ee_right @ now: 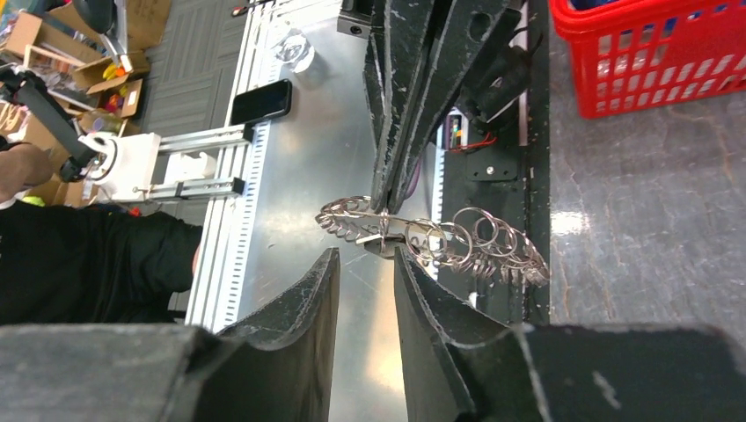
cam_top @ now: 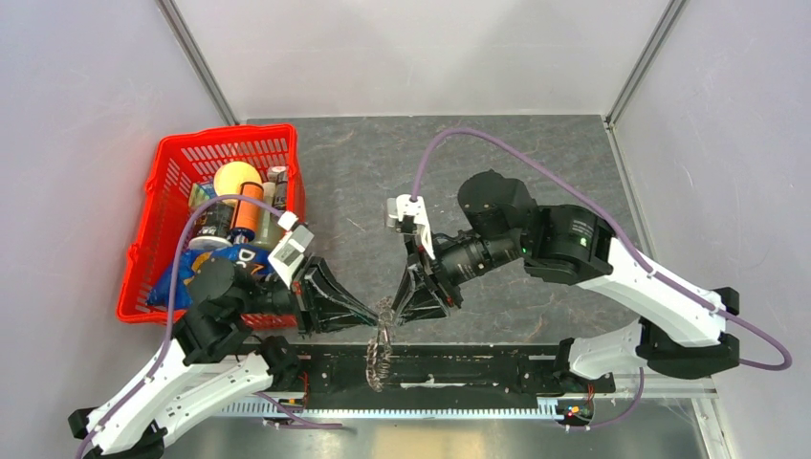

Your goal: Put the keys on the keyring

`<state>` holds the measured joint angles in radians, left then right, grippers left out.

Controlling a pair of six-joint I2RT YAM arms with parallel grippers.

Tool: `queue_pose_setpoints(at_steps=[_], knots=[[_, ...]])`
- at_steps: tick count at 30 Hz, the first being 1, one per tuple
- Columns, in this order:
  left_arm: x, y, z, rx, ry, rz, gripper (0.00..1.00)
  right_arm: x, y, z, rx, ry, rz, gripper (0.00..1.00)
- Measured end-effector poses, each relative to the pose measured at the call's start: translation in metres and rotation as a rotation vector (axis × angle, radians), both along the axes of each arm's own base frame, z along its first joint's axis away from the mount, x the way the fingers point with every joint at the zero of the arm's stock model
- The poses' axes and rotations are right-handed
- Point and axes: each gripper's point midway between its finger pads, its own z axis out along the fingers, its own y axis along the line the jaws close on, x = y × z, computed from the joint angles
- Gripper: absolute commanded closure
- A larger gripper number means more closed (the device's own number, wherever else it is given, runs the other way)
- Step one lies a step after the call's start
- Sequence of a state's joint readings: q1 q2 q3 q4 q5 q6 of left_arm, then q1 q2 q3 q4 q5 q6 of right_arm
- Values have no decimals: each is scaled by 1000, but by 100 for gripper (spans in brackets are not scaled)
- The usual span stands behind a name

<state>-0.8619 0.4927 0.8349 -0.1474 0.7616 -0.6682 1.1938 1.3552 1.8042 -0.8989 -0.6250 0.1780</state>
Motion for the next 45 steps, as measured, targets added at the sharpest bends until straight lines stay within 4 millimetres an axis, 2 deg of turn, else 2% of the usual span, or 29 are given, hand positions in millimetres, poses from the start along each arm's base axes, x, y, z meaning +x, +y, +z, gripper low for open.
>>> queue_pose_setpoints(at_steps=[4,14,28,35,40,45], knots=[[1,1,6,-31,-23,11,98,3,-5,3,29,-22,-34,63],[5,4,22,-113,-77,52,98,9,1,7,59,-37,-58,63],[7,4,32,-153,-102,71,98,10,8,7,67,-23,-58,66],[8,4,32,-155,-102,77,98,9,11,7,70,-15,-51,78],[9,4,31,-153,-99,79,98,7,10,8,72,-10,-40,100],[10,4,31,-154,-97,85,98,6,10,7,71,-6,-33,100]])
